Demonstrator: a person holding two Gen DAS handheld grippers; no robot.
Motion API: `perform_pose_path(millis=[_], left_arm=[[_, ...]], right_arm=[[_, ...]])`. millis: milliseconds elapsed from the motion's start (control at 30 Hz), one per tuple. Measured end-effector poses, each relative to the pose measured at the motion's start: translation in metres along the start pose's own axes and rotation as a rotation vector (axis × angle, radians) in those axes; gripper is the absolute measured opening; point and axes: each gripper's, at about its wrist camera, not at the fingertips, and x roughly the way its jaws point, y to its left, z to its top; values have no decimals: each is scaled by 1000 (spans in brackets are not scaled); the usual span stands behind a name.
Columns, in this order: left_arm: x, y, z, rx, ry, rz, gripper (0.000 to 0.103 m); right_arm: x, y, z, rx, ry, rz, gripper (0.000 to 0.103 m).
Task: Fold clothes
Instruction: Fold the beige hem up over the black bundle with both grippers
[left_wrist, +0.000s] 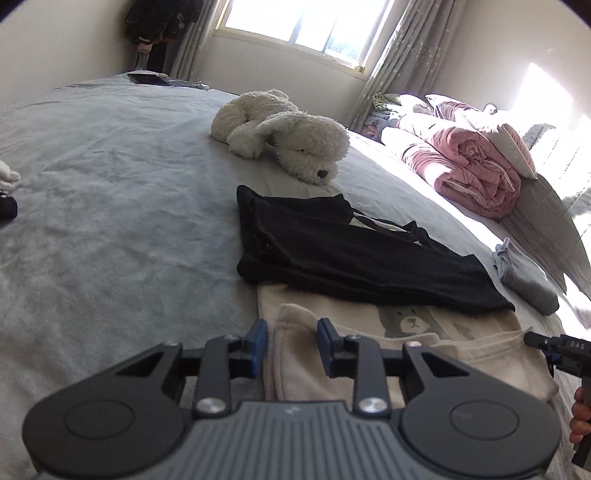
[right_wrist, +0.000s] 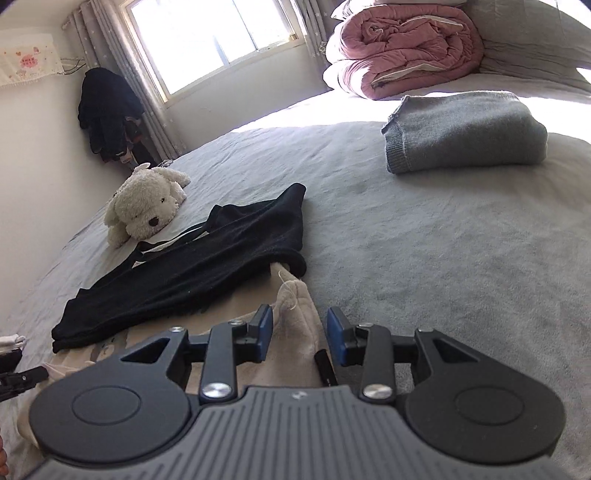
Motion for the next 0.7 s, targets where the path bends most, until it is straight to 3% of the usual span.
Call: perform_pose_path(millis=[100, 167, 267, 700], left_arm=[[0, -7, -2, 65, -10, 26, 23], [0, -11, -3, 108, -16, 44, 18], [-3, -17, -4, 126, -31, 48, 13], [-33, -24, -10, 175, -137, 40, 10]], right_arm=[[2, 11, -4, -116, -14, -52, 34], [2, 17, -7, -181, -24, -69, 22], [-2, 22, -10, -226, -38, -79, 16], [-15, 28, -11, -319, -113, -115, 11]])
